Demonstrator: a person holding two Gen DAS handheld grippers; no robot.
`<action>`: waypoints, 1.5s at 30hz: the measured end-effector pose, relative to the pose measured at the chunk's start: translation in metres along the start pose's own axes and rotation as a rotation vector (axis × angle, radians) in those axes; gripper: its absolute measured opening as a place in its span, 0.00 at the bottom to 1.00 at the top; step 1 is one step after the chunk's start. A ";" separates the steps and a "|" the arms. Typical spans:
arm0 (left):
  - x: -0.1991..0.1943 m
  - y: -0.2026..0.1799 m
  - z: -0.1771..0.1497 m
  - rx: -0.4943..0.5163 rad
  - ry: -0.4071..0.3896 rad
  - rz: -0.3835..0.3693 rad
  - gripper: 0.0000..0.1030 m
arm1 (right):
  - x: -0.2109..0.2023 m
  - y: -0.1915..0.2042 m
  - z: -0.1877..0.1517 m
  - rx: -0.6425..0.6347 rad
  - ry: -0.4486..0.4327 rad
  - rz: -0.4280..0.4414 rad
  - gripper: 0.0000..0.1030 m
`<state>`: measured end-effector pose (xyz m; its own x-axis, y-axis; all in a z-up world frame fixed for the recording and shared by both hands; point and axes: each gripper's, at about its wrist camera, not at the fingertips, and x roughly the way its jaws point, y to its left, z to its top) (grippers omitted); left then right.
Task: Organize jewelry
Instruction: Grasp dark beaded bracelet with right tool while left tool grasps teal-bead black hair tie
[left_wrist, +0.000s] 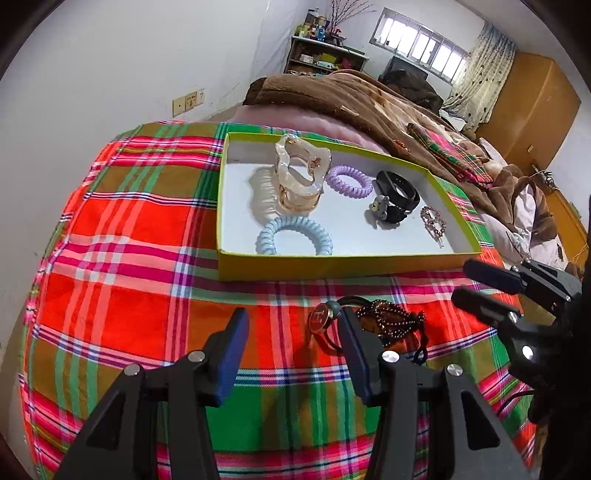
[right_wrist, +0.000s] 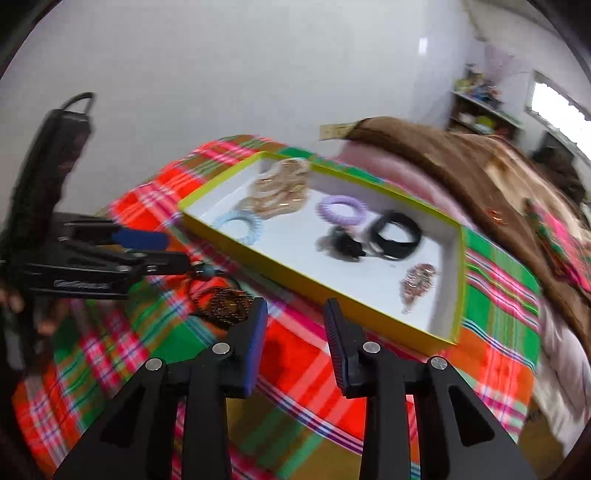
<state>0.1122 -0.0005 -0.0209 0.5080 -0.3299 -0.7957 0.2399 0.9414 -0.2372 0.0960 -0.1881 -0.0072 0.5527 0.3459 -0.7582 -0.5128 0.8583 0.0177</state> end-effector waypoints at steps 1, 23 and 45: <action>0.001 0.000 0.001 -0.005 0.002 0.000 0.50 | 0.002 0.000 0.001 0.004 0.009 0.061 0.32; 0.015 -0.006 0.001 0.022 0.033 0.037 0.50 | 0.046 0.012 -0.011 -0.057 0.105 0.165 0.32; 0.018 -0.017 -0.001 0.066 0.042 0.059 0.20 | 0.025 0.004 -0.023 -0.014 0.032 0.082 0.15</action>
<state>0.1166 -0.0220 -0.0314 0.4883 -0.2696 -0.8300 0.2649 0.9520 -0.1534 0.0929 -0.1840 -0.0411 0.4875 0.4021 -0.7750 -0.5649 0.8221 0.0711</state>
